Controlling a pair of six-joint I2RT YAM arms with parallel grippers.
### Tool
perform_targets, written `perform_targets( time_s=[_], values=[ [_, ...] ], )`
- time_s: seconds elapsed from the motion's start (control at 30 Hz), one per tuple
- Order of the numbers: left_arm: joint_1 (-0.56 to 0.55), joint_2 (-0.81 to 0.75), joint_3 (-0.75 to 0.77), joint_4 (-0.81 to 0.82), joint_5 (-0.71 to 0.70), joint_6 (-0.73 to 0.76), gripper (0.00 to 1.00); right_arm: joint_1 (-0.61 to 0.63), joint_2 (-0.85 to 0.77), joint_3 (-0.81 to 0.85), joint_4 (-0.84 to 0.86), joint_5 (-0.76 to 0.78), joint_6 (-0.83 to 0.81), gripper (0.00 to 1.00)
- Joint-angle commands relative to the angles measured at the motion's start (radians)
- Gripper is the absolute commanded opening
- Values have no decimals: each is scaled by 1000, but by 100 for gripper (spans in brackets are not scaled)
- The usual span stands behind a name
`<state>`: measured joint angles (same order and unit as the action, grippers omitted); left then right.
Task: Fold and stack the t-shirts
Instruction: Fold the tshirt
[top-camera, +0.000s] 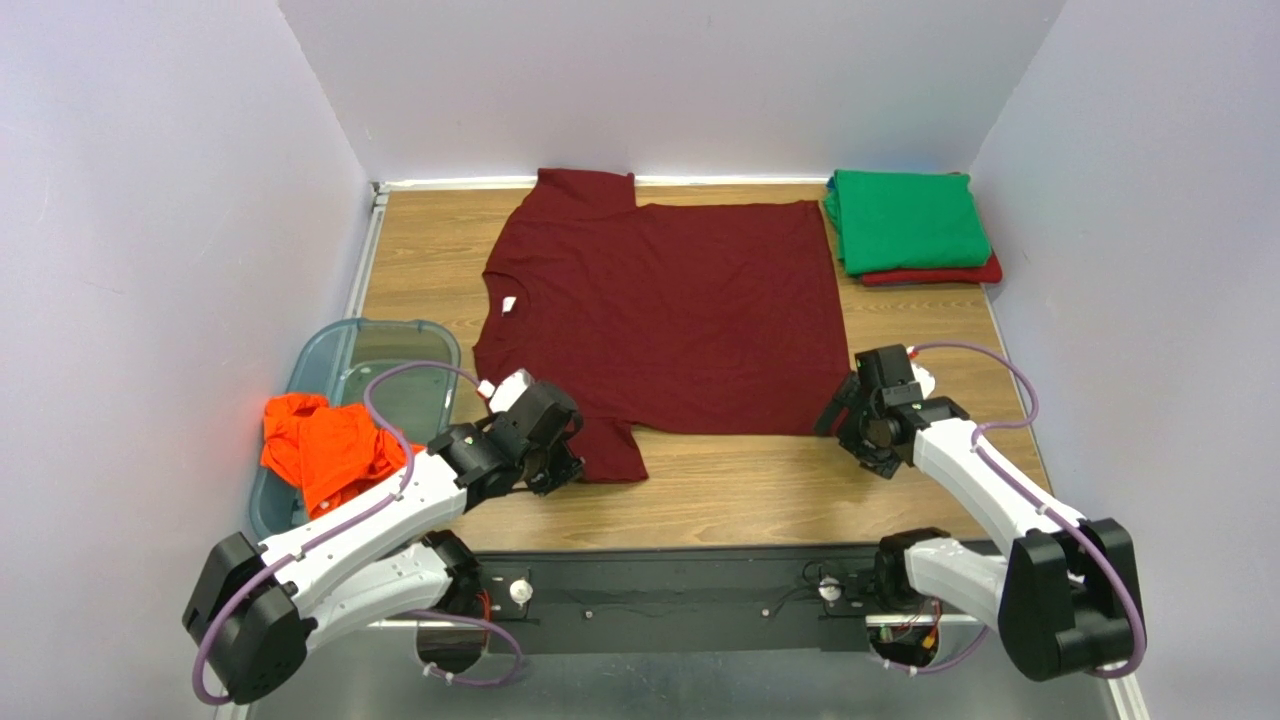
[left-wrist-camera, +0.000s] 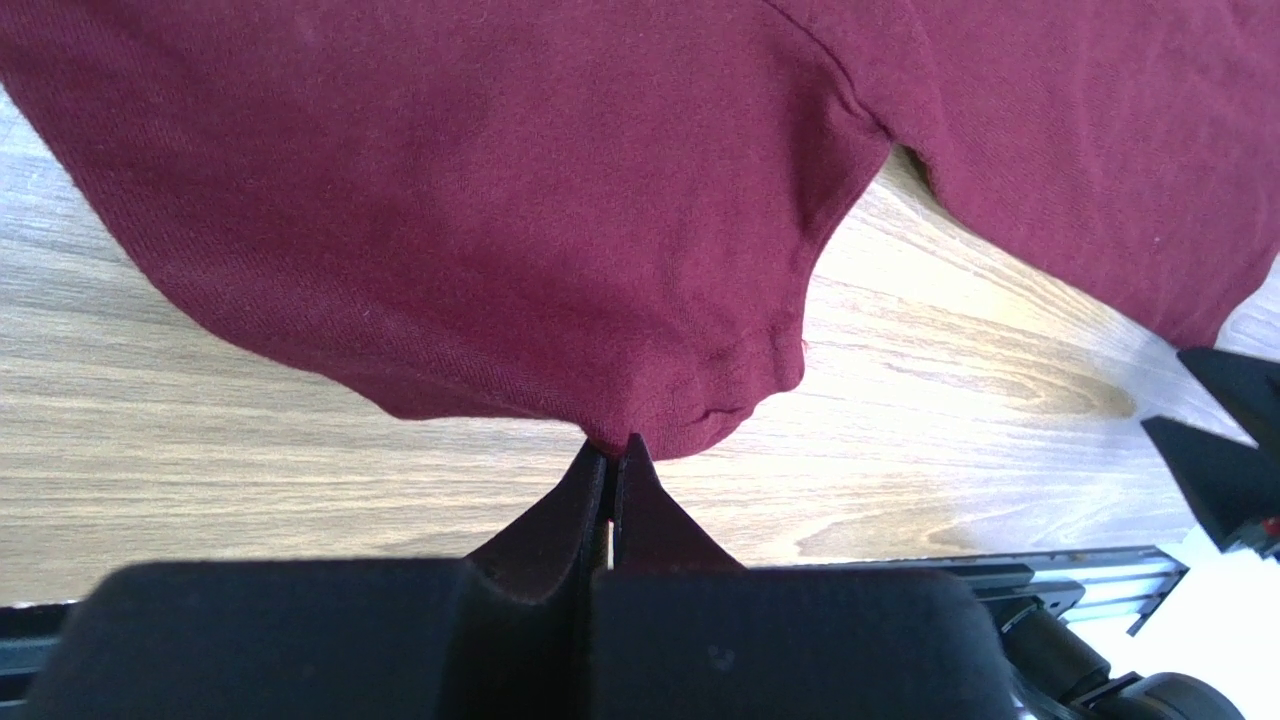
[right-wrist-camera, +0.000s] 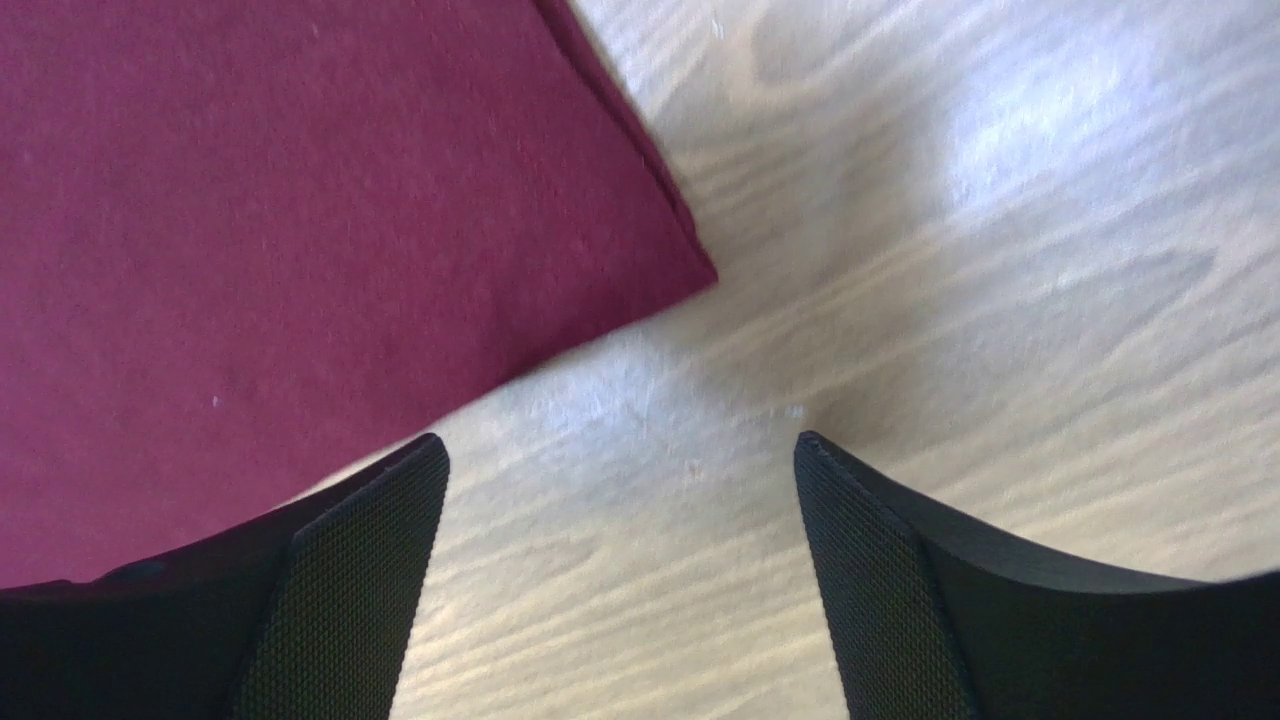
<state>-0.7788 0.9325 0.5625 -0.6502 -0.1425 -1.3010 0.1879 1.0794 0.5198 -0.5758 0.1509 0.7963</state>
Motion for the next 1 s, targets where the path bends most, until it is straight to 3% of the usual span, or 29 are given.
perform_targets(
  time_s=[0.0,0.2,0.4,0.57,0.8,0.97],
  values=[
    [4,-15,24,7,-39,23,0,-2,39,-10,82,75,6,88],
    [4,-32,13,15,-43,20,0,-2,105,-15,139,102,-6,76],
    [6,-38,2,8,-49,11,0,-2,129,-12,169,125,-17,52],
    [6,-46,10,-2,-65,6,0,-2,126,0,171,119,-31,40],
    [6,-46,31,-5,-103,12,0,-2,132,17,174,138,-65,16],
    [7,-47,63,-2,-114,23,0,-2,137,49,174,89,-86,7]
  ],
)
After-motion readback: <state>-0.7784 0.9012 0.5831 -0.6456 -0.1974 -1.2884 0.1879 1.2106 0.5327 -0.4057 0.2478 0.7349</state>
